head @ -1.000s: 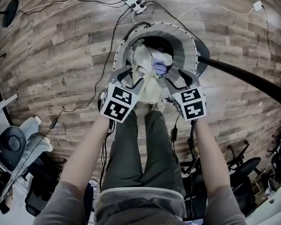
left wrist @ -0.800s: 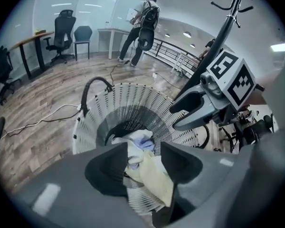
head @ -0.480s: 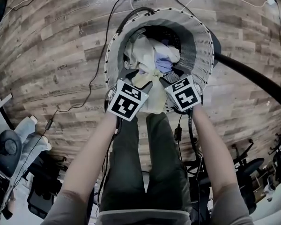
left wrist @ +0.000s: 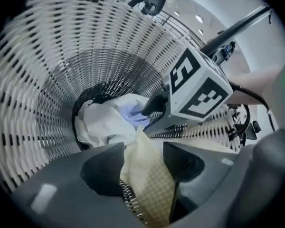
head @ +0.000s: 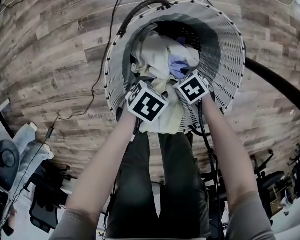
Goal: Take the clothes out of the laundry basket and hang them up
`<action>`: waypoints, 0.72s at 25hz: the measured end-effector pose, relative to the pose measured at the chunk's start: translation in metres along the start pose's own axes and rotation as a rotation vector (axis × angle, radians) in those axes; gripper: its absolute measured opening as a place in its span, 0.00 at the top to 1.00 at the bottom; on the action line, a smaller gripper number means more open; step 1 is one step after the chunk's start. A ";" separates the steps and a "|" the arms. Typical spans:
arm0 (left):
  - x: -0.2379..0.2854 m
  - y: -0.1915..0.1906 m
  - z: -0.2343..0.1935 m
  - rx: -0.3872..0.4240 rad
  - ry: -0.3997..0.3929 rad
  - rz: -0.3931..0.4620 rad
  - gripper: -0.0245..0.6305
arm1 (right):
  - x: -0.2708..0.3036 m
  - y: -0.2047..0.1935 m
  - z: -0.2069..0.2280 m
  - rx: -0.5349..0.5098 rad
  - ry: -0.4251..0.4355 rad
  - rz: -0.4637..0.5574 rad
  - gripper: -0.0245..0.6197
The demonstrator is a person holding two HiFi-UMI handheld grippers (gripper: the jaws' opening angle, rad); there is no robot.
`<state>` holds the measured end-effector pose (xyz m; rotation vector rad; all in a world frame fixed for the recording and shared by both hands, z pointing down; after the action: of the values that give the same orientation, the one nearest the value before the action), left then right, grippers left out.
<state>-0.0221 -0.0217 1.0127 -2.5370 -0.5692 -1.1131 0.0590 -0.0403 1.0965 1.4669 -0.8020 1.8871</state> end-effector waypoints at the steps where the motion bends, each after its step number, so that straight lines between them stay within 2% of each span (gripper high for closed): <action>1: 0.007 -0.004 -0.002 0.011 0.003 -0.036 0.58 | 0.006 -0.002 -0.002 -0.002 0.014 -0.008 0.55; 5: 0.029 -0.019 -0.008 -0.005 -0.043 -0.137 0.59 | 0.023 -0.015 -0.028 -0.033 0.129 -0.085 0.58; 6: 0.033 -0.023 -0.011 -0.011 -0.050 -0.155 0.63 | 0.026 -0.017 -0.031 -0.041 0.137 -0.097 0.61; 8: 0.036 -0.031 -0.014 -0.023 -0.055 -0.174 0.73 | 0.028 -0.017 -0.027 -0.037 0.116 -0.092 0.77; 9: 0.036 -0.032 -0.014 -0.027 -0.055 -0.172 0.84 | 0.028 -0.016 -0.023 -0.025 0.107 -0.078 0.88; 10: 0.035 -0.032 -0.013 -0.029 -0.051 -0.166 0.96 | 0.026 -0.015 -0.021 -0.007 0.109 -0.068 0.91; 14: 0.019 -0.026 -0.016 -0.019 0.011 -0.130 0.96 | 0.010 -0.013 -0.020 0.089 0.133 -0.050 0.91; 18: -0.003 -0.014 -0.015 -0.017 0.042 -0.077 0.96 | -0.022 0.000 -0.011 0.147 0.107 -0.025 0.91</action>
<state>-0.0396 -0.0165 1.0218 -2.5192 -0.6542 -1.2003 0.0563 -0.0342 1.0733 1.4417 -0.6041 2.0235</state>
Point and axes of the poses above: the fingertips, and each gripper's own axes: x forward along the fingers, z to its right, y out of its top, the point moved 4 cm from there along -x, backward along the fingers, and after that the axes turned 11 degrees about -y, right-handed, at the moved point
